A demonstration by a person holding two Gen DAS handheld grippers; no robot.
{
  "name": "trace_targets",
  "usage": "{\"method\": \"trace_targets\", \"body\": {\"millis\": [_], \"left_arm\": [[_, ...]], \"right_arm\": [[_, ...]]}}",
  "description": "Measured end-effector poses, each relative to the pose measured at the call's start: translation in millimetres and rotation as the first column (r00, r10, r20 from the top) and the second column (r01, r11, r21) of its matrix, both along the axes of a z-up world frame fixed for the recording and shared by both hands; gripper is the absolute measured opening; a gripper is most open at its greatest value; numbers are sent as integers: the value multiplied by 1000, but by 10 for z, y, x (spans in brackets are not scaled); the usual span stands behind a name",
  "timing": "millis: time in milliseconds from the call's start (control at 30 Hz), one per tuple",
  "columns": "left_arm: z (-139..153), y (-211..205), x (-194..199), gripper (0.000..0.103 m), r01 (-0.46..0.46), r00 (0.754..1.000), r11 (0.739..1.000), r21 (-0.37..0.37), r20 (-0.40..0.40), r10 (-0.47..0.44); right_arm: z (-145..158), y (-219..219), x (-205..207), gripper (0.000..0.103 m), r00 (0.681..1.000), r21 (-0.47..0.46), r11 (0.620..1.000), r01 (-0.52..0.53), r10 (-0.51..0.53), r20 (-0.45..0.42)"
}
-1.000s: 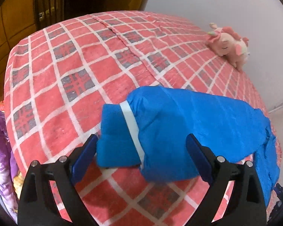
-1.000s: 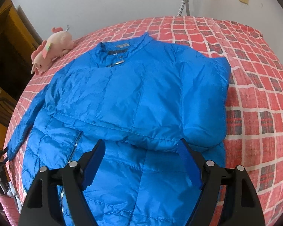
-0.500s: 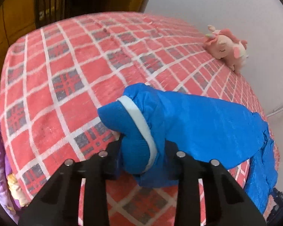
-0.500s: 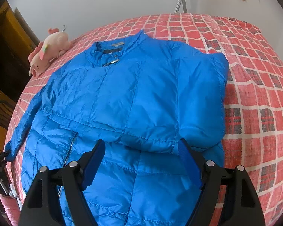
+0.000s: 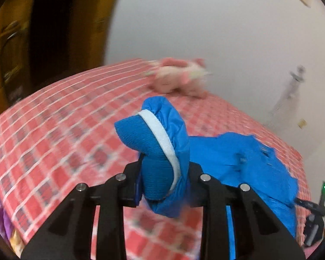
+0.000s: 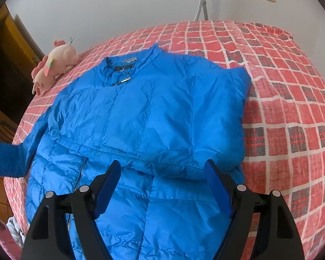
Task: Fold large clothes
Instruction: 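Grasp the sleeve cuff with the left gripper and fold it across the body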
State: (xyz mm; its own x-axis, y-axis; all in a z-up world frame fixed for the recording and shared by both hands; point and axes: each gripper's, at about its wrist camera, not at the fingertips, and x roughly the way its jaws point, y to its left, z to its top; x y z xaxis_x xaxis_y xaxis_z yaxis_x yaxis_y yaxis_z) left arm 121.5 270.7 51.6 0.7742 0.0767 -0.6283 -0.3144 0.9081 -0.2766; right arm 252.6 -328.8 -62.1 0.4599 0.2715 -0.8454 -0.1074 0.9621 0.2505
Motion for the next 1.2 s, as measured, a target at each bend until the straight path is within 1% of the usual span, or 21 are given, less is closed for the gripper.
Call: {"method": "trace_targets", "body": {"millis": [67, 133, 167, 267, 333, 400, 467, 567, 633, 667, 767, 833, 900, 1000, 1067, 1100, 1133, 1167, 1200], "left_arm": [[83, -356, 218, 28, 86, 996, 996, 9, 14, -86], [120, -646, 401, 28, 151, 988, 988, 14, 18, -152], [134, -852, 536, 28, 193, 981, 981, 23, 19, -194], [110, -1297, 781, 27, 269, 963, 962, 35, 13, -270], [58, -1589, 970, 28, 331, 944, 943, 28, 0, -331], [-46, -1897, 1166, 28, 385, 923, 923, 22, -23, -384], [-158, -2110, 1326, 28, 416, 909, 909, 29, -51, -414], [-465, -2368, 1594, 27, 445, 891, 895, 27, -111, -440], [-613, -2460, 1698, 27, 456, 882, 890, 18, -141, -449], [-734, -2500, 1767, 27, 459, 877, 888, 8, -161, -452], [-953, -2509, 1877, 28, 462, 867, 887, -15, -203, -455], [-1111, -2492, 1943, 28, 473, 853, 880, -38, -232, -468], [-1232, -2480, 2002, 31, 485, 839, 872, -70, -244, -486], [-1216, -2485, 1964, 42, 515, 823, 853, -85, -227, -520], [-1137, -2489, 1882, 67, 551, 803, 827, -114, -200, -562], [-1072, -2475, 1825, 69, 570, 792, 810, -138, -171, -586], [-1007, -2452, 1769, 70, 582, 787, 799, -150, -144, -600], [-961, -2436, 1736, 71, 588, 785, 794, -153, -127, -606], [-908, -2385, 1692, 72, 586, 791, 796, -152, -106, -603]], "right_arm": [[0, -2, 1, 79, 1000, -7, 1000, 1, -1, 3], [-9, -4, 6, 79, 1000, -6, 1000, 0, 0, 0], [-16, -9, 13, 79, 1000, -5, 1000, -1, 1, -2], [-39, -21, 33, 79, 1000, -7, 1000, 1, -1, -6], [-60, -39, 49, 79, 1000, -7, 1000, 4, -4, -11], [-88, -57, 68, 79, 1000, -7, 1000, 6, -7, -18], [-118, -78, 87, 79, 1000, -7, 1000, 12, -12, -26], [-157, -96, 111, 79, 999, -8, 1000, 16, -16, -34], [-183, -103, 126, 79, 999, -13, 1000, 18, -19, -37], [-193, -104, 129, 79, 999, -14, 1000, 19, -20, -39], [-226, -108, 142, 79, 999, -19, 1000, 19, -20, -43], [-241, -104, 149, 79, 999, -24, 1000, 19, -20, -43], [-254, -100, 148, 80, 999, -28, 999, 18, -19, -43], [-270, -88, 148, 80, 999, -37, 999, 15, -17, -42], [-273, -85, 146, 80, 999, -39, 999, 14, -15, -41], [-274, -86, 141, 80, 999, -37, 999, 15, -16, -41], [-274, -90, 140, 80, 999, -35, 999, 15, -17, -42], [-274, -92, 148, 80, 999, -33, 999, 16, -17, -42], [-275, -94, 149, 80, 999, -32, 999, 16, -17, -43]]}}
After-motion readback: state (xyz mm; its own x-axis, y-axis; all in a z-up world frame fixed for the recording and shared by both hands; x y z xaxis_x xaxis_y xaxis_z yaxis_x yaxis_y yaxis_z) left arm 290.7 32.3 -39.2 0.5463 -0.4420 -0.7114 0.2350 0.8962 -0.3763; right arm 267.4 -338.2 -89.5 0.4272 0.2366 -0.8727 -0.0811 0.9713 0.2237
